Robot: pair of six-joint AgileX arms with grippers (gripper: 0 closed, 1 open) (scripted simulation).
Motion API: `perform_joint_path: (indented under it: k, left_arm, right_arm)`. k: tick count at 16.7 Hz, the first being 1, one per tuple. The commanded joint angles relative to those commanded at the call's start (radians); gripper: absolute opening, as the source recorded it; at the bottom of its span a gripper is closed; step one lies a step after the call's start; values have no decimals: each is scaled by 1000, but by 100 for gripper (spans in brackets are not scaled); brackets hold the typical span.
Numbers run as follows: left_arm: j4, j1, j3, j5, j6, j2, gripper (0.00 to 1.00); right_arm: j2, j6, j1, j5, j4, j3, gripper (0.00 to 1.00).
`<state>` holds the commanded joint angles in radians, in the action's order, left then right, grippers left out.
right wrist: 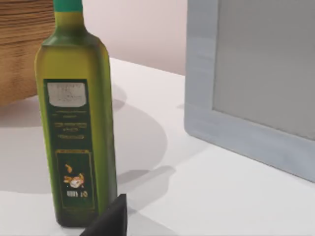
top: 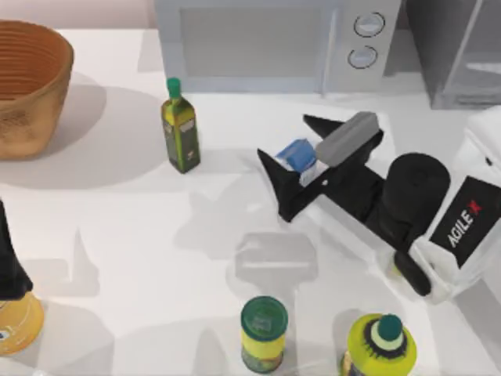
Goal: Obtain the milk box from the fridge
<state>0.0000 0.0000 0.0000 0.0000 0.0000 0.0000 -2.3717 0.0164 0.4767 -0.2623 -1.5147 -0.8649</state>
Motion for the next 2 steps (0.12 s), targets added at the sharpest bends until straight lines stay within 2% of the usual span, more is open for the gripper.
perform_joint_path:
  k: [2]
  left_arm:
    - [0, 0, 0, 0, 0, 0, 100]
  right_arm:
    - [0, 0, 0, 0, 0, 0, 100]
